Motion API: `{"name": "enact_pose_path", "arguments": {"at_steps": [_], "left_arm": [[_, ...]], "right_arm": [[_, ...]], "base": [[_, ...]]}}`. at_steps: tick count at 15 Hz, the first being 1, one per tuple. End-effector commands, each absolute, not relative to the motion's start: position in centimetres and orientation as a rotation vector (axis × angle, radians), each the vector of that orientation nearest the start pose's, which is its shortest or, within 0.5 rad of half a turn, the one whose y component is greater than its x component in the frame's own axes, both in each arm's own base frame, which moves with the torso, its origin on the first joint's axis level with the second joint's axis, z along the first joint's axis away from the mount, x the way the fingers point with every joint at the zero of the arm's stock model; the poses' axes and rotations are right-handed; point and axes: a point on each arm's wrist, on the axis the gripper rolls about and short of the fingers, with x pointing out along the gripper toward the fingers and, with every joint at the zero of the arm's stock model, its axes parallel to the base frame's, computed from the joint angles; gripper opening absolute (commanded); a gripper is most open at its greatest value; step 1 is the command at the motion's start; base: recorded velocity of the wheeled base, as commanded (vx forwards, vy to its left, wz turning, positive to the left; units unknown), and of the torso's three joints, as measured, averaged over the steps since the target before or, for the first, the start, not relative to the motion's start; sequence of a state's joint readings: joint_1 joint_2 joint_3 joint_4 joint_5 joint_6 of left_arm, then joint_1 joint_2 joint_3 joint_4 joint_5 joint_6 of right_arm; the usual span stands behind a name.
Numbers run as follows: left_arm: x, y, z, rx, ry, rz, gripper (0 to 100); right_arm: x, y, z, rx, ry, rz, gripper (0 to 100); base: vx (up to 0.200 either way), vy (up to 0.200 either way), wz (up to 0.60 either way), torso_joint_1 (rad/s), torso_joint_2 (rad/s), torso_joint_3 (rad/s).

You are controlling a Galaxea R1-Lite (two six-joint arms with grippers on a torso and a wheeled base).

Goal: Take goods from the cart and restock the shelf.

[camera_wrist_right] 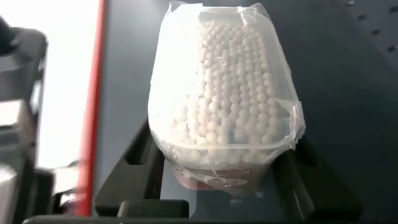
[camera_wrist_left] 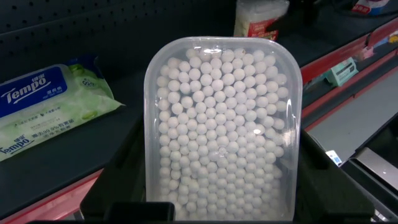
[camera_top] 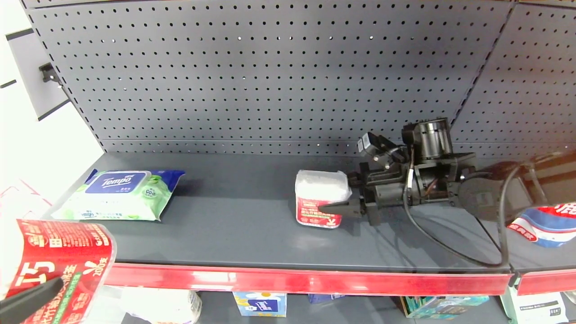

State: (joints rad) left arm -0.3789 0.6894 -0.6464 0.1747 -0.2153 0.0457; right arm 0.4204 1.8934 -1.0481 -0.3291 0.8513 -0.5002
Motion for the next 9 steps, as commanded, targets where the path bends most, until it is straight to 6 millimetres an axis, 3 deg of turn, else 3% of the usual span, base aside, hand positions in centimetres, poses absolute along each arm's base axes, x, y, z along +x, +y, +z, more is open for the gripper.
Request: {"name": "enact_pose_path", "arguments": {"at_steps": [1,4,9], "left_arm": [[4.1,-2.1,23.7,0.063,0.207,-0.599,0],[4.0,-2.1,23.7,0.062,0.204,-0.599,0],[4.1,-2.2,23.7,0.063,0.208,-0.601,0]], "right_arm": [[28.6,14.6,17.2,-0.325,0.172,1.351,0],[26.8,13.6,16.5,-0.336,0.188,1.367,0],[26.4,13.0,15.0,-0.381,0.196,1.375,0]], "base": [[0.0,0.0,0.0,0.0,0.0,0.0],[0.0,0.0,0.0,0.0,0.0,0.0],[0.0,0.0,0.0,0.0,0.0,0.0]]}}
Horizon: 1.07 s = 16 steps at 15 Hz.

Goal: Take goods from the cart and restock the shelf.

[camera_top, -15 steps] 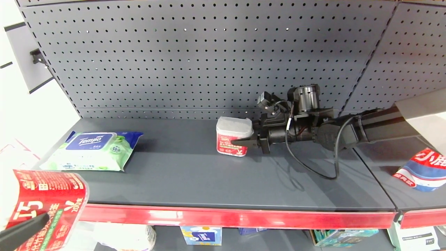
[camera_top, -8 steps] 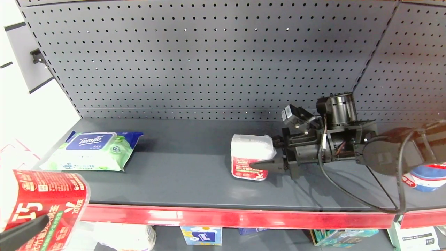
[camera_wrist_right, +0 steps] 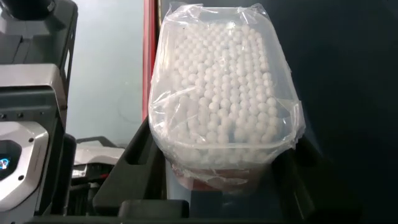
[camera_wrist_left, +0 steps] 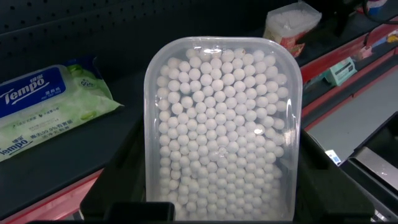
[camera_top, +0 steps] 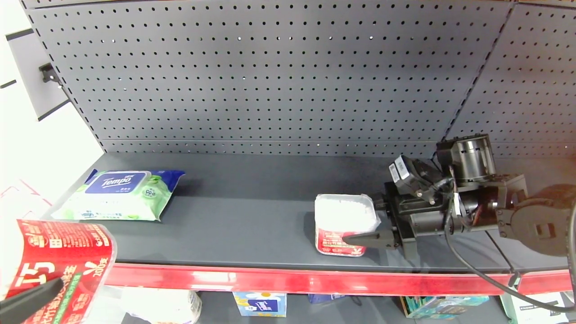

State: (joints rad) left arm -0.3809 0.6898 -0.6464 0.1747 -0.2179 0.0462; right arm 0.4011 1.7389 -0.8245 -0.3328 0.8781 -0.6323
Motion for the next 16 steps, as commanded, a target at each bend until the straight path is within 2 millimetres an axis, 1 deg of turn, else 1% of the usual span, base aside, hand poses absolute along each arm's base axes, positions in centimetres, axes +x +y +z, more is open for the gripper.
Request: {"name": "enact_pose_path", "arguments": {"at_steps": [1,5,8,10,13,16], "left_arm": [[4.1,-2.2,23.6,0.063,0.208,-0.601,0],[4.0,-2.1,23.6,0.062,0.208,-0.599,0],[4.1,-2.2,23.7,0.063,0.208,-0.601,0],[4.1,-2.2,23.7,0.063,0.208,-0.601,0],[4.1,-2.2,23.6,0.063,0.21,-0.601,0],[4.1,-2.2,23.6,0.063,0.21,-0.601,0]], "right_arm": [[26.4,13.0,14.9,-0.39,0.194,1.374,0],[26.1,13.0,14.1,-0.399,0.217,1.379,0],[25.8,13.1,14.2,-0.409,0.217,1.374,0],[25.1,13.0,14.0,-0.425,0.242,1.346,0],[24.3,13.2,13.9,-0.42,0.252,1.367,0],[24.1,13.3,14.0,-0.41,0.242,1.389,0]], "base": [[0.0,0.0,0.0,0.0,0.0,0.0],[0.0,0.0,0.0,0.0,0.0,0.0],[0.0,0.0,0.0,0.0,0.0,0.0],[0.0,0.0,0.0,0.0,0.0,0.0],[0.0,0.0,0.0,0.0,0.0,0.0],[0.0,0.0,0.0,0.0,0.0,0.0]]}}
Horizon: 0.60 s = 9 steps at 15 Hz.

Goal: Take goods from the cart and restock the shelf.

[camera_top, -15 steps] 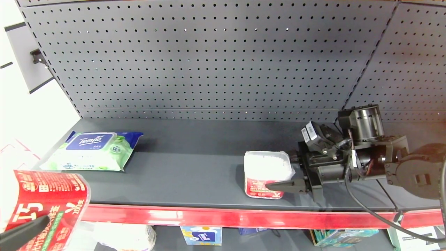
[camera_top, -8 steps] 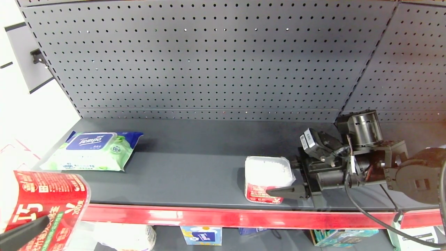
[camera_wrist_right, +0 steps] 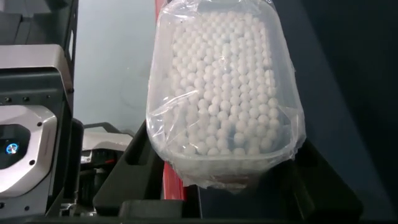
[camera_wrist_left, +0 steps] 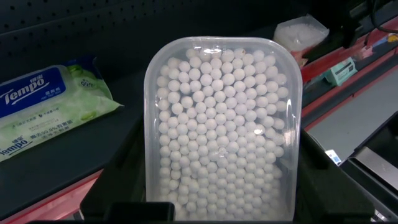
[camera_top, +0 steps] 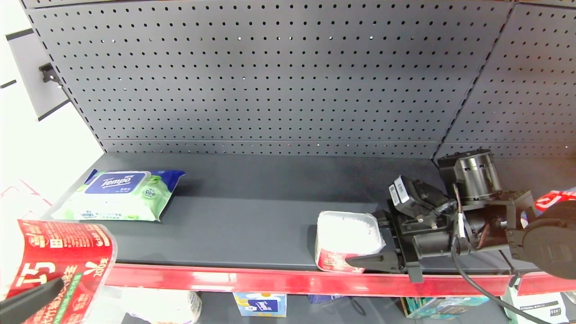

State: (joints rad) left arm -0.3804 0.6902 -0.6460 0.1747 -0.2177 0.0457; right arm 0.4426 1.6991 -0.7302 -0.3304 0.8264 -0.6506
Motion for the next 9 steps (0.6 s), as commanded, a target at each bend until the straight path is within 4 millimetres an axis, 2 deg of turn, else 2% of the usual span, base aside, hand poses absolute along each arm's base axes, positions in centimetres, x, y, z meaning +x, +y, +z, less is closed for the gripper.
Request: {"name": "enact_pose_path", "arguments": {"at_steps": [1,9], "left_arm": [[4.11,-2.17,23.61,0.063,0.21,-0.601,0],[4.11,-2.17,23.56,0.063,0.211,-0.601,0]], "right_arm": [[24.06,13.37,14.0,-0.406,0.241,1.399,0],[24.3,13.37,13.54,-0.407,0.263,1.388,0]], "base": [[0.0,0.0,0.0,0.0,0.0,0.0],[0.0,0.0,0.0,0.0,0.0,0.0]]}}
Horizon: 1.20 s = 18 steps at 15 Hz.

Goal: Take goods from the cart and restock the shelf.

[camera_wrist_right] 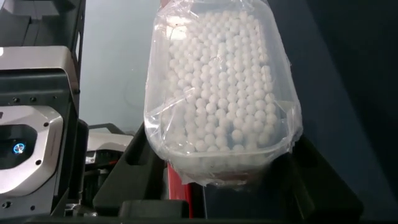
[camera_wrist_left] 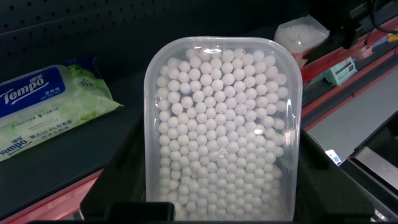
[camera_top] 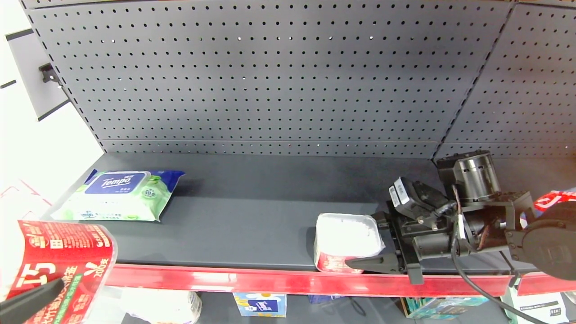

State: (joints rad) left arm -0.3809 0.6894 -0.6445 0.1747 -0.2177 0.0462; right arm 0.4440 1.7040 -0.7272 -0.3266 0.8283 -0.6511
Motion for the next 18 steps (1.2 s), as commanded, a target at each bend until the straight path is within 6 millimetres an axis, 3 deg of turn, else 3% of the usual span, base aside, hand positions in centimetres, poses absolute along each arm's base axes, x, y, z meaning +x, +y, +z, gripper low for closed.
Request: {"name": "enact_pose_path", "arguments": {"at_steps": [1,3,4,8,12,16,18], "left_arm": [[4.1,-2.2,23.6,0.063,0.21,-0.601,0],[4.1,-2.2,23.6,0.063,0.211,-0.601,0],[4.1,-2.2,23.6,0.063,0.21,-0.601,0],[4.2,-2.2,23.5,0.063,0.214,-0.601,0],[4.3,-2.3,23.3,0.061,0.23,-0.63,0],[5.3,-2.8,23.5,0.06,0.265,-0.66,0],[6.0,-3.1,23.5,0.061,0.29,-0.671,0]], "right_arm": [[24.3,13.3,13.5,-0.407,0.265,1.384,0],[24.5,13.3,13.4,-0.413,0.273,1.373,0],[24.5,13.4,13.4,-0.412,0.273,1.372,100],[24.8,12.4,13.5,-0.414,0.286,1.313,100],[22.9,9.9,15.2,-0.409,0.267,1.208,100],[19.0,6.9,15.9,-0.422,0.25,1.093,100],[16.1,5.4,16.2,-0.448,0.223,0.99,100]], "base": [[0.0,0.0,0.0,0.0,0.0,0.0],[0.0,0.0,0.0,0.0,0.0,0.0],[0.0,0.0,0.0,0.0,0.0,0.0],[0.0,0.0,0.0,0.0,0.0,0.0],[0.0,0.0,0.0,0.0,0.0,0.0],[0.0,0.0,0.0,0.0,0.0,0.0],[0.0,0.0,0.0,0.0,0.0,0.0]]}}
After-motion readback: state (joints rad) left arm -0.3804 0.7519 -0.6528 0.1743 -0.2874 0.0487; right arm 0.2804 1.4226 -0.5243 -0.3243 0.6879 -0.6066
